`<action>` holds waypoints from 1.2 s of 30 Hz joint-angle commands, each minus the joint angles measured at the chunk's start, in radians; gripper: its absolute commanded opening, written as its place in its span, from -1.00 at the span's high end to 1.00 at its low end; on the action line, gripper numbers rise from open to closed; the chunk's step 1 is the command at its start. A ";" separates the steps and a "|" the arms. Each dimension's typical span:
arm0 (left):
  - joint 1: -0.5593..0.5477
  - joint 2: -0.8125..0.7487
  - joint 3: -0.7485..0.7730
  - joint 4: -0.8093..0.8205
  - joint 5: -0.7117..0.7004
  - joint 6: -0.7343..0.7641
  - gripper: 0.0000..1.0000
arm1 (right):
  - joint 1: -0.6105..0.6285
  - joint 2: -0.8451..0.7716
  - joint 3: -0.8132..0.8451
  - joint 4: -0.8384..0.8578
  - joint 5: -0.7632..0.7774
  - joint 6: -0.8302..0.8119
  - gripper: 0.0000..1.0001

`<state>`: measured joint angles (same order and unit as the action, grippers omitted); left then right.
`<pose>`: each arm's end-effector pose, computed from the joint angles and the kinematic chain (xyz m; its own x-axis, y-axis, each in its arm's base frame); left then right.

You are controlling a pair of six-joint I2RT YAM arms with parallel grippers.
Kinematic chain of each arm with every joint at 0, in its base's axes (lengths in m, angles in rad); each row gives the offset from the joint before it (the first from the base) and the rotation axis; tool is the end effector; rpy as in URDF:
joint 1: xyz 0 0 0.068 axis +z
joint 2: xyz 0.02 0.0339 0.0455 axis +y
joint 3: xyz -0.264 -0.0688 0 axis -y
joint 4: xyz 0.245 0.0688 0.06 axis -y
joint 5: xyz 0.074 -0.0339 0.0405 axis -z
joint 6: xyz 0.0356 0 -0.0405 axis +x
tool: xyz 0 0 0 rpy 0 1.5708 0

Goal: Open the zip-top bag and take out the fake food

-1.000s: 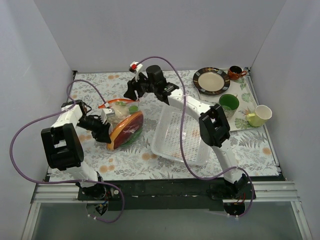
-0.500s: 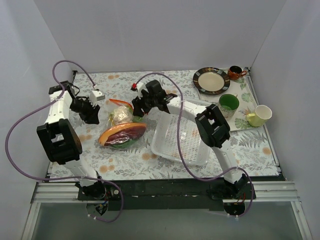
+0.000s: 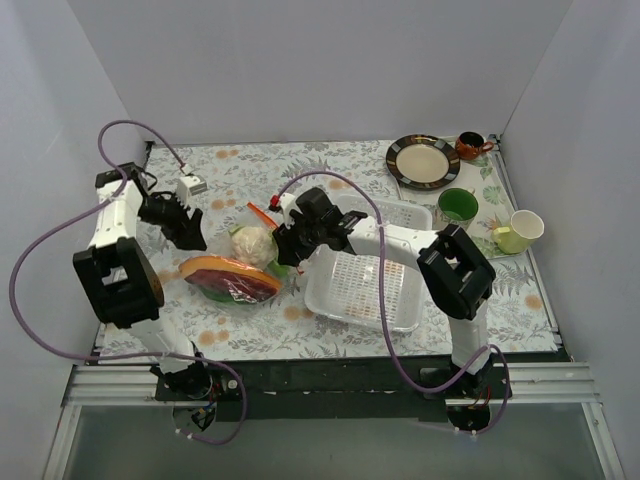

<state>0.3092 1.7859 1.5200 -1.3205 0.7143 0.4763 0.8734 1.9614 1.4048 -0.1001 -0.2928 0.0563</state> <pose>0.3185 0.0773 0.2640 -0.9563 0.0582 -0.2864 0.2237 0.7764 -0.5893 0.2785 0.3483 0.2131 -0.4410 -0.4425 -0.7808 -0.8572 0.4653 0.2205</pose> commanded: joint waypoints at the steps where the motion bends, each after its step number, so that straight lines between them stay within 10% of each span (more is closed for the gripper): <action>1: 0.067 -0.224 -0.063 -0.068 0.033 0.071 -0.45 | 0.047 -0.038 0.023 -0.127 0.000 0.033 -0.12; 3: 0.108 -0.266 -0.043 -0.068 0.054 0.073 -0.56 | 0.090 -0.065 0.005 -0.141 -0.011 0.013 -0.13; 4: 0.120 -0.275 -0.031 -0.066 0.077 0.064 -0.96 | 0.104 -0.078 0.008 -0.150 0.022 0.001 -0.14; 12: 0.197 -0.322 -0.024 -0.068 0.126 -0.019 -0.96 | 0.194 -0.246 0.039 -0.225 0.288 -0.114 -0.24; 13: 0.221 -0.333 -0.052 -0.068 0.120 -0.013 -0.96 | 0.202 -0.280 0.036 -0.222 0.312 -0.121 -0.96; 23: 0.412 -0.301 -0.389 -0.068 0.097 0.120 -0.96 | 0.226 -0.257 -0.025 -0.158 0.438 -0.135 -0.97; 30: 0.409 -0.154 -0.400 -0.065 0.217 0.146 -0.96 | 0.153 -0.308 -0.171 -0.010 0.435 -0.072 -0.35; 36: 0.364 -0.092 -0.437 0.015 0.195 0.113 -0.96 | 0.116 -0.309 -0.173 0.011 0.437 -0.043 -0.97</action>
<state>0.6960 1.6951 1.1046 -1.3495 0.8700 0.5957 1.0050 1.6901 1.2205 -0.1715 0.1265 -0.0216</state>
